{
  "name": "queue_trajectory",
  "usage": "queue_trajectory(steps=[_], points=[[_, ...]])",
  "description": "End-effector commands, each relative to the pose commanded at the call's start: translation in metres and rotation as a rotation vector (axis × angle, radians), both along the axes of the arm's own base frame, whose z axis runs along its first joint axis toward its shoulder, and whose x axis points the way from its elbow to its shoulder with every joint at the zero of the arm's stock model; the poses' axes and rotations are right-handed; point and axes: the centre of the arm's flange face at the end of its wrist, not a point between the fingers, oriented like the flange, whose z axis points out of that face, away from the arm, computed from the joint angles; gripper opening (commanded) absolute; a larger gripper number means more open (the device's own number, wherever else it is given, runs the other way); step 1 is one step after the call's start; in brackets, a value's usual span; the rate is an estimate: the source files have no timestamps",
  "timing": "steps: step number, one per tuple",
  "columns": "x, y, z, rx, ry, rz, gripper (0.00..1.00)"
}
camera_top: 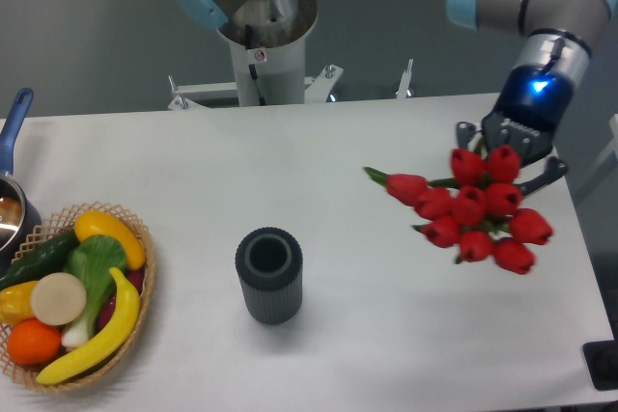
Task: Insert the flowers into the vase
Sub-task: 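Carry the tulips over the dark grey vase, stems pointing down, then lower the tulip stems into the vase opening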
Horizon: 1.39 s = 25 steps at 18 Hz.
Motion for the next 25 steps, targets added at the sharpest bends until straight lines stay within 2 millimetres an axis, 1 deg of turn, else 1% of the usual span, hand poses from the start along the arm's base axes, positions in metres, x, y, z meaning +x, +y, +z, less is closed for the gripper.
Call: queue_trajectory(steps=[1, 5, 6, 8, 11, 14, 17, 19, 23, 25], points=[[0.017, 0.008, -0.005, 0.07, -0.03, -0.047, 0.26], [0.046, 0.032, -0.002, 0.166, -0.033, -0.132, 0.26], [0.057, 0.039, -0.001, 0.185, -0.041, -0.155, 0.26], [0.076, 0.045, 0.001, 0.225, -0.065, -0.188, 0.26], [0.093, 0.053, 0.007, 0.267, -0.087, -0.226, 0.26], [0.112, 0.062, 0.011, 0.267, -0.089, -0.255, 0.26], [0.129, 0.072, -0.001, 0.259, -0.118, -0.28, 0.26], [0.134, 0.073, -0.004, 0.256, -0.127, -0.283, 0.26], [0.141, 0.071, -0.02, 0.245, -0.163, -0.281, 0.26], [0.143, 0.071, -0.023, 0.241, -0.168, -0.281, 0.26]])
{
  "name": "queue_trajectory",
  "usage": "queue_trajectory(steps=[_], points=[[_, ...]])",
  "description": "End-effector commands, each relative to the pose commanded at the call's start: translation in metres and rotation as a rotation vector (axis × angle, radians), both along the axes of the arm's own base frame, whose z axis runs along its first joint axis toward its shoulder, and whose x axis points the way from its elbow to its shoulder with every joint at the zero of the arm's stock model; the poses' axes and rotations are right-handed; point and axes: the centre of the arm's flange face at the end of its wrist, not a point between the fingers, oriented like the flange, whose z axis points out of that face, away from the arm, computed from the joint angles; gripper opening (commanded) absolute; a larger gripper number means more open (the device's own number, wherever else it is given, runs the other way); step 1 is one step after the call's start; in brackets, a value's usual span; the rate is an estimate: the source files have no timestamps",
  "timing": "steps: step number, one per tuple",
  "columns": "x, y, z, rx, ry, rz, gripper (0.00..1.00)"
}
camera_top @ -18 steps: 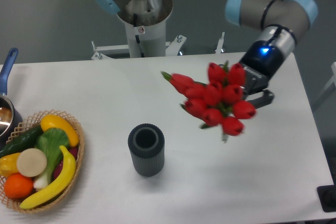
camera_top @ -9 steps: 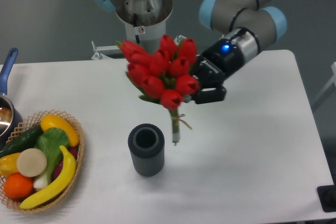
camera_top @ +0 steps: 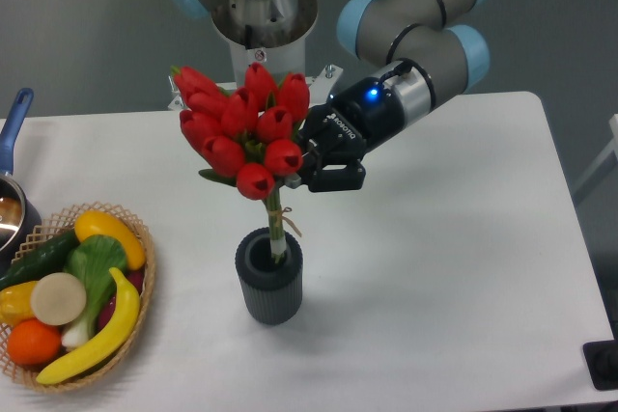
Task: Insert the flowers into the vase
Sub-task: 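Lower the tulip stems into the vase opening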
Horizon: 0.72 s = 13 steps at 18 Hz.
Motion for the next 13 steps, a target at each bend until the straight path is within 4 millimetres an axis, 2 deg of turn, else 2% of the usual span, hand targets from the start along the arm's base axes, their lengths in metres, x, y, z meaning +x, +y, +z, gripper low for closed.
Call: queue_trajectory(steps=[3, 13], points=[[0.003, 0.003, -0.002, -0.001, -0.003, -0.007, 0.26], [0.004, 0.005, -0.036, -0.032, -0.061, -0.01, 0.26]])
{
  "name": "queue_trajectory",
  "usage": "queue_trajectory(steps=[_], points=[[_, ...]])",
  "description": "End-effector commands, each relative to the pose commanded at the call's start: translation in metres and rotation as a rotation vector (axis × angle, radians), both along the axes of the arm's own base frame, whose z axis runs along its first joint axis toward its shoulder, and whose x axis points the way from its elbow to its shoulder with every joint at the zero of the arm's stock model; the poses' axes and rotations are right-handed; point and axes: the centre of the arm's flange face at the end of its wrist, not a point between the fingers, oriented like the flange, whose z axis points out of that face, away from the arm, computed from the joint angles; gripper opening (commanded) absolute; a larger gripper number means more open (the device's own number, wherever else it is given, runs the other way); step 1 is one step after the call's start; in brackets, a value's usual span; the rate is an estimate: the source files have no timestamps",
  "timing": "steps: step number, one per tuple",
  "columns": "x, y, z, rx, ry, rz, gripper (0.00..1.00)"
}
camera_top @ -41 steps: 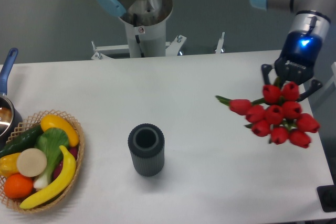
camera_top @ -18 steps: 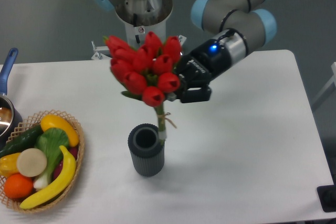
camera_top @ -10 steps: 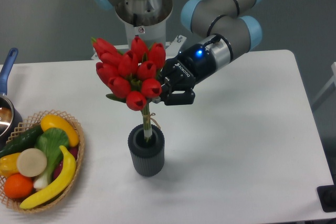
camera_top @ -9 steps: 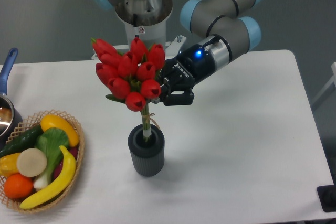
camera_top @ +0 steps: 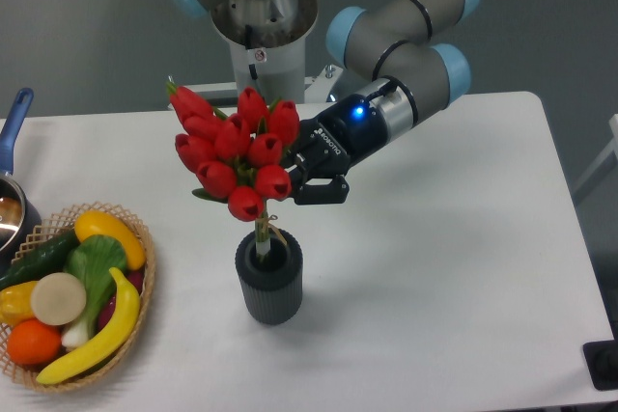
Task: Insert the flowers into the vase
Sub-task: 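Lower the tulip stems into the vase opening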
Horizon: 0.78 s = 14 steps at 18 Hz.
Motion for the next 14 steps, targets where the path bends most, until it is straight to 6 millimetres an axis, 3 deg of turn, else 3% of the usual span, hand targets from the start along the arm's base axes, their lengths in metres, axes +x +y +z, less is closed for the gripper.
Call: queue_trajectory(steps=[5, 14], points=[[0.005, -0.003, -0.028, -0.003, -0.007, 0.007, 0.26], [0.0, -0.001, -0.058, -0.034, -0.049, 0.008, 0.26]])
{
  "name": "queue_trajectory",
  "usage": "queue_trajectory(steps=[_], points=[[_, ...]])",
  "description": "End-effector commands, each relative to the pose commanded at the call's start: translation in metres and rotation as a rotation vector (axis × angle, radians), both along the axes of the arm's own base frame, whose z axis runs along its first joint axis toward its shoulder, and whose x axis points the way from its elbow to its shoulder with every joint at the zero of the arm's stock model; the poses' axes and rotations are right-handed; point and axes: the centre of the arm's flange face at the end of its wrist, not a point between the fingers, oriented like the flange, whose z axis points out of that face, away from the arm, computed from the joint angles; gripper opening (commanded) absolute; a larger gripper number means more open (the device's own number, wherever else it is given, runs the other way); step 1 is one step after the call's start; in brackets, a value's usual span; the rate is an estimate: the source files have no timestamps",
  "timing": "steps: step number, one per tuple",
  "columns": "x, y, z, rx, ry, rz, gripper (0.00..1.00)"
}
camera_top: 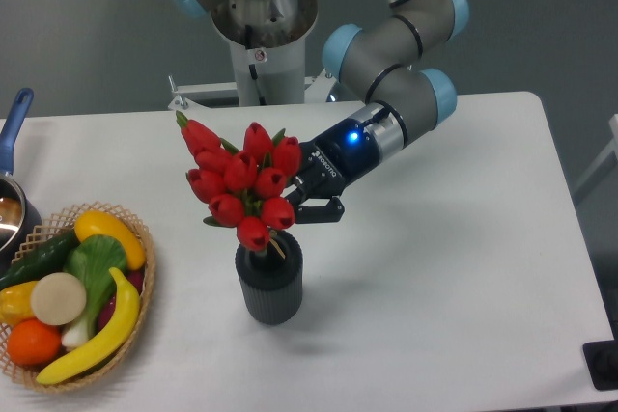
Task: Insert the flowers into the vase
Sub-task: 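Lower the tulip stems into the vase opening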
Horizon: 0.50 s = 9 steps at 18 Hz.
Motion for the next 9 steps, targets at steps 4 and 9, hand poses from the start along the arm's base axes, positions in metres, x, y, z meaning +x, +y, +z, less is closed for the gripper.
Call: queue_trajectory(steps=[4, 9], points=[[-0.004, 0.002, -0.014, -0.007, -0.015, 0.001, 0.26], [-0.004, 0.002, -0.022, -0.014, -0.025, 0.001, 0.26]])
